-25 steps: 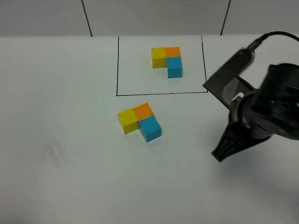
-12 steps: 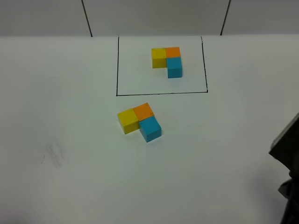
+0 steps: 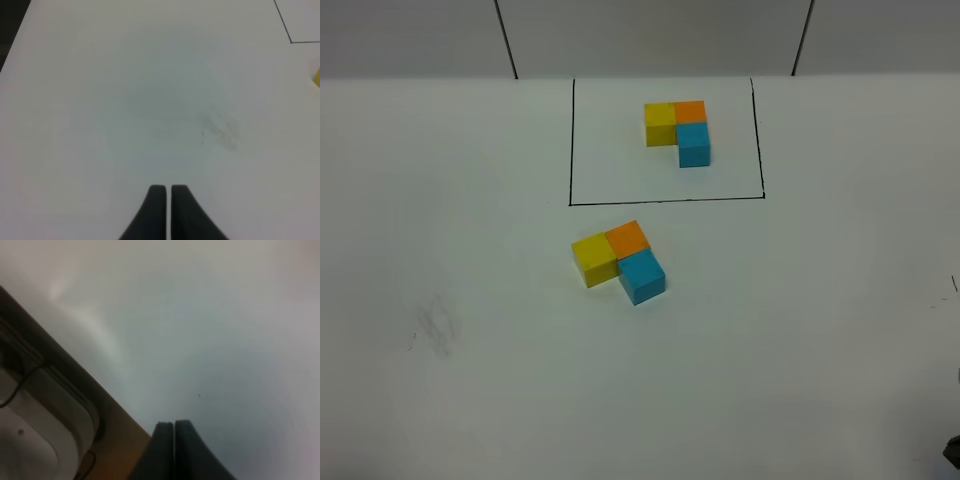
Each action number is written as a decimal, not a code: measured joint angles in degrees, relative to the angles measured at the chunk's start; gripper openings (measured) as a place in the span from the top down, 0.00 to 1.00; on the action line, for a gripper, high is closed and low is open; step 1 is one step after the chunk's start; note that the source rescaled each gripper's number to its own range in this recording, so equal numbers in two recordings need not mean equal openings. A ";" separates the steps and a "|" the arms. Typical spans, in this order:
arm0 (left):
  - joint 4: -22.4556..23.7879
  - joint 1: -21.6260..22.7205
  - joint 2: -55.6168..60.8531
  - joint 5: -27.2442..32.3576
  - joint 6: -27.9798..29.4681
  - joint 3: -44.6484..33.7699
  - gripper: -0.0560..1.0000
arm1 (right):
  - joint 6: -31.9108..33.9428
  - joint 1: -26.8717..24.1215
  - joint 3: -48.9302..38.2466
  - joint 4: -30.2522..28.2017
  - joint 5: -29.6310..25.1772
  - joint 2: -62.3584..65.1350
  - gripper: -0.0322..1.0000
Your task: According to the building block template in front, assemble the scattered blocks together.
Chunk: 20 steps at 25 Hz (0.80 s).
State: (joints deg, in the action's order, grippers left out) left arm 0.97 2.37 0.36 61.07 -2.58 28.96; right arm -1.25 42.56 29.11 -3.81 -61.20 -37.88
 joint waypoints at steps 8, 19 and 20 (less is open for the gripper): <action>0.00 0.00 0.00 0.00 0.00 0.00 0.94 | -1.94 0.00 -0.13 -0.31 0.00 0.00 0.97; 0.00 0.00 0.00 0.00 0.00 0.00 0.94 | -3.59 0.00 -0.13 6.47 -0.05 0.00 0.97; 0.00 0.00 0.00 0.00 0.00 0.00 0.94 | -2.67 0.00 -0.13 6.53 -0.05 0.00 0.97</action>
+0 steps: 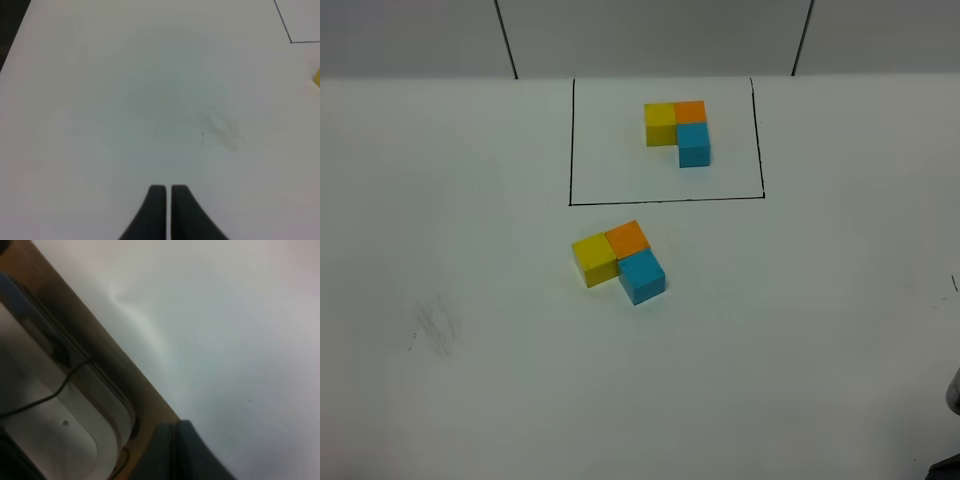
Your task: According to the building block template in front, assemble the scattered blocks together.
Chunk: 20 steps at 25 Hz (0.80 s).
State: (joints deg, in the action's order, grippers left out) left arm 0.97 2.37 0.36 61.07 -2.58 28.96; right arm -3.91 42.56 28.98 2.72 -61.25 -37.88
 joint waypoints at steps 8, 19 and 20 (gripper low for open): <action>0.00 0.00 0.00 0.00 0.00 0.00 0.94 | 1.28 0.00 0.00 -2.72 0.00 0.00 0.97; 0.00 0.00 0.00 0.00 0.00 0.00 0.94 | 1.23 0.00 0.00 -2.72 0.00 0.00 0.97; 0.00 0.00 0.00 0.00 0.00 0.00 0.94 | 1.23 0.00 0.00 -2.72 0.00 0.00 0.97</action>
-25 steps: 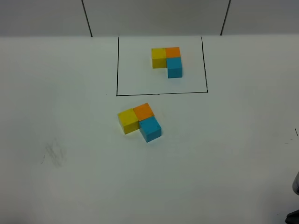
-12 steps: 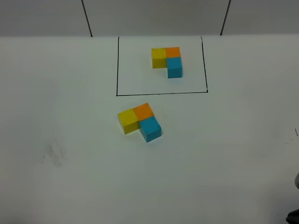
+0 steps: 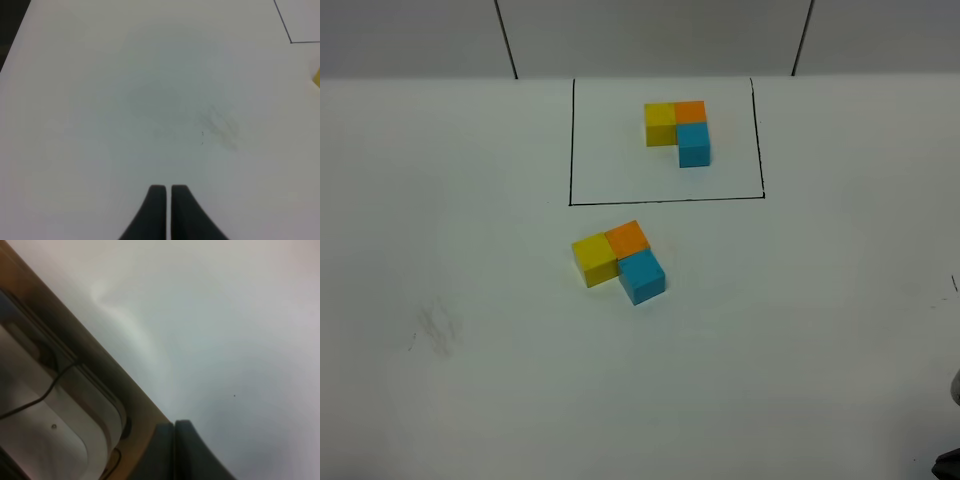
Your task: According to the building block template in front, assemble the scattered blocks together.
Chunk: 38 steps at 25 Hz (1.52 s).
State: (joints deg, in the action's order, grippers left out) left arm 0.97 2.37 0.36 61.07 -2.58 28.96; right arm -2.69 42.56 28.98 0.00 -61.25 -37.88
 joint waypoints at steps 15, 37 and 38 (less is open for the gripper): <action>0.00 0.00 0.00 0.00 0.00 0.00 0.94 | 0.00 -8.32 0.00 0.00 0.06 0.52 0.97; 0.00 0.00 0.00 0.00 0.00 0.00 0.94 | -0.18 -28.78 0.06 0.00 0.53 18.61 0.97; 0.00 0.00 0.00 0.00 0.00 0.00 0.94 | -0.18 -29.67 0.06 0.00 0.48 19.45 0.97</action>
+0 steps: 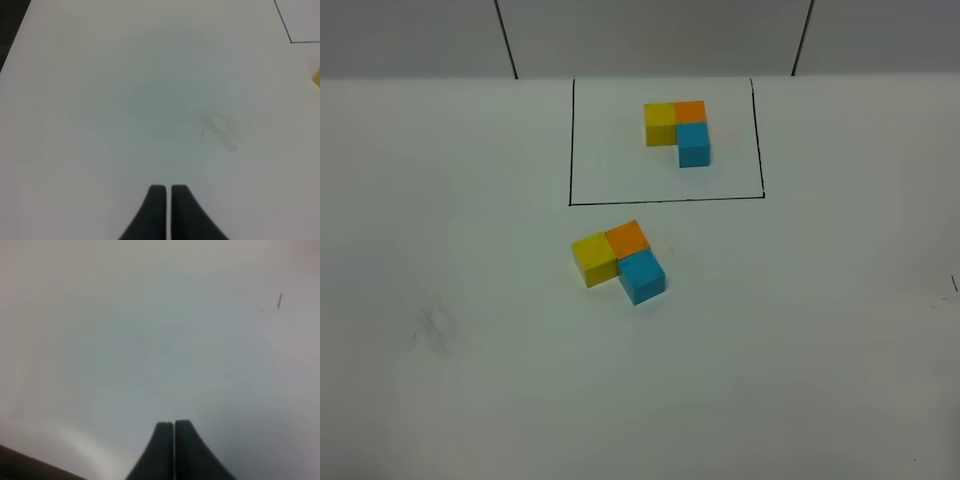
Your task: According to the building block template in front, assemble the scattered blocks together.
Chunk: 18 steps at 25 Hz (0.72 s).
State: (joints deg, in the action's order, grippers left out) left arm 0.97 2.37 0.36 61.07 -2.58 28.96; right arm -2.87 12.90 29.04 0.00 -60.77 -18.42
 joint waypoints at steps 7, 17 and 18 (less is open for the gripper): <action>0.00 0.00 0.00 0.00 0.00 0.00 0.94 | -0.18 -7.05 0.04 0.00 -0.03 6.48 0.97; 0.00 0.00 0.00 0.00 0.00 0.00 0.94 | -0.23 -10.02 -0.23 0.00 -0.43 13.80 0.97; 0.00 0.00 0.00 0.00 0.00 0.00 0.94 | -0.23 -10.02 -0.23 0.00 -0.48 13.90 0.97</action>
State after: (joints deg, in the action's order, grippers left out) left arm 0.97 2.37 0.36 61.07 -2.58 28.96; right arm -3.10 2.88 28.81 0.00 -61.25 -4.53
